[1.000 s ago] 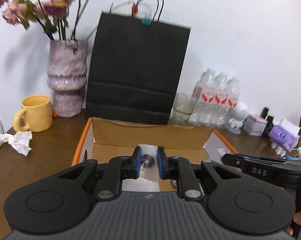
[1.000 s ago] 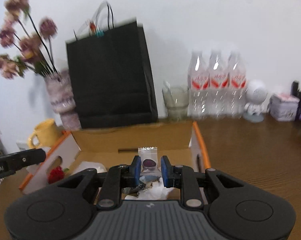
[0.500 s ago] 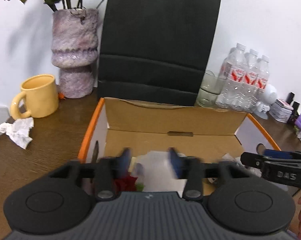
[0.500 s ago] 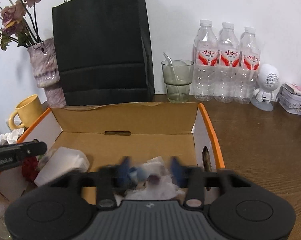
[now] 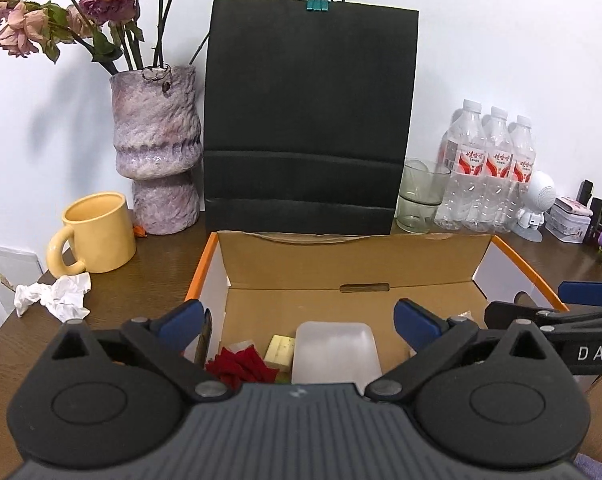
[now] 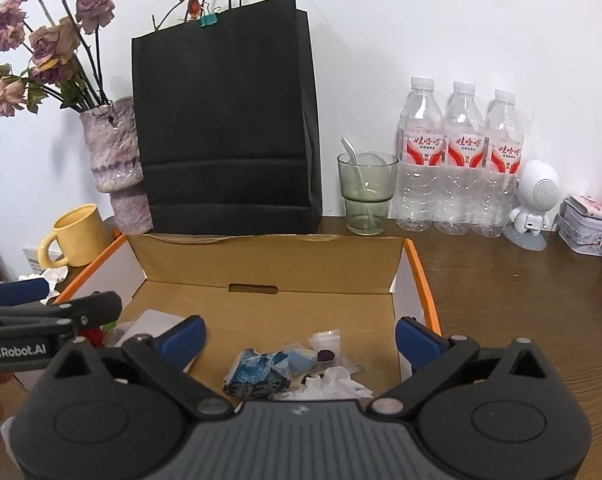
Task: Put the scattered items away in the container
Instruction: 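Carry both packets into the box and open both grippers, then grasp the iridescent plastic bag with left gripper while right gripper grasps the purple pouch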
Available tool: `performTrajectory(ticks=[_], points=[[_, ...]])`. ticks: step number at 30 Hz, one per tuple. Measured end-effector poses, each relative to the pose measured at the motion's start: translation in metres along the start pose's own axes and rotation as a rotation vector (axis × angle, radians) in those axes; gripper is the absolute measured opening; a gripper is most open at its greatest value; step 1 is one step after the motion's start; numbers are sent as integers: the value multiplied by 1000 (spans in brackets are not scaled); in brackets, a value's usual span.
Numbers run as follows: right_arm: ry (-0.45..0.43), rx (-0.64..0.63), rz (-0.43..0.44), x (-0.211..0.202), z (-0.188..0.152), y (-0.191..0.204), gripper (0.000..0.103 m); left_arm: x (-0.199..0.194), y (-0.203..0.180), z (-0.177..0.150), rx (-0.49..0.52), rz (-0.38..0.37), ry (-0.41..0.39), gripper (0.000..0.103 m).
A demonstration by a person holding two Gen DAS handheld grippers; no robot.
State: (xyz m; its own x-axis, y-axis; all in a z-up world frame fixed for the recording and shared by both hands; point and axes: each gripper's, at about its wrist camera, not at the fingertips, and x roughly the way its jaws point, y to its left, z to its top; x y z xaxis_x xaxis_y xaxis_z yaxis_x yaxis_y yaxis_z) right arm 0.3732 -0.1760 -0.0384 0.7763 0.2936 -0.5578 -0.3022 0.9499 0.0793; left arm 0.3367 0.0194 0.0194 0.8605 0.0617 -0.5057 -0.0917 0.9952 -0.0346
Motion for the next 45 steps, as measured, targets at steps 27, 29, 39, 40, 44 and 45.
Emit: performTrajectory(ticks=[27, 29, 39, 40, 44, 45], points=[[-71, -59, -17, -144, -92, 11, 102, -144, 59, -68, 5, 32, -78, 103], [-47, -56, -18, -148, -107, 13, 102, -149, 62, -81, 14, 29, -52, 103], [-6, -29, -23, -156, -139, 23, 102, -151, 68, -125, 28, -7, 47, 103], [-8, -32, -26, -156, -139, 24, 102, -152, 67, -124, 33, -7, 44, 103], [-20, -32, -19, -154, -132, 26, 102, -147, 64, -116, 29, -17, 62, 103], [-20, -35, -18, -152, -131, 28, 102, -143, 63, -114, 24, -26, 75, 103]])
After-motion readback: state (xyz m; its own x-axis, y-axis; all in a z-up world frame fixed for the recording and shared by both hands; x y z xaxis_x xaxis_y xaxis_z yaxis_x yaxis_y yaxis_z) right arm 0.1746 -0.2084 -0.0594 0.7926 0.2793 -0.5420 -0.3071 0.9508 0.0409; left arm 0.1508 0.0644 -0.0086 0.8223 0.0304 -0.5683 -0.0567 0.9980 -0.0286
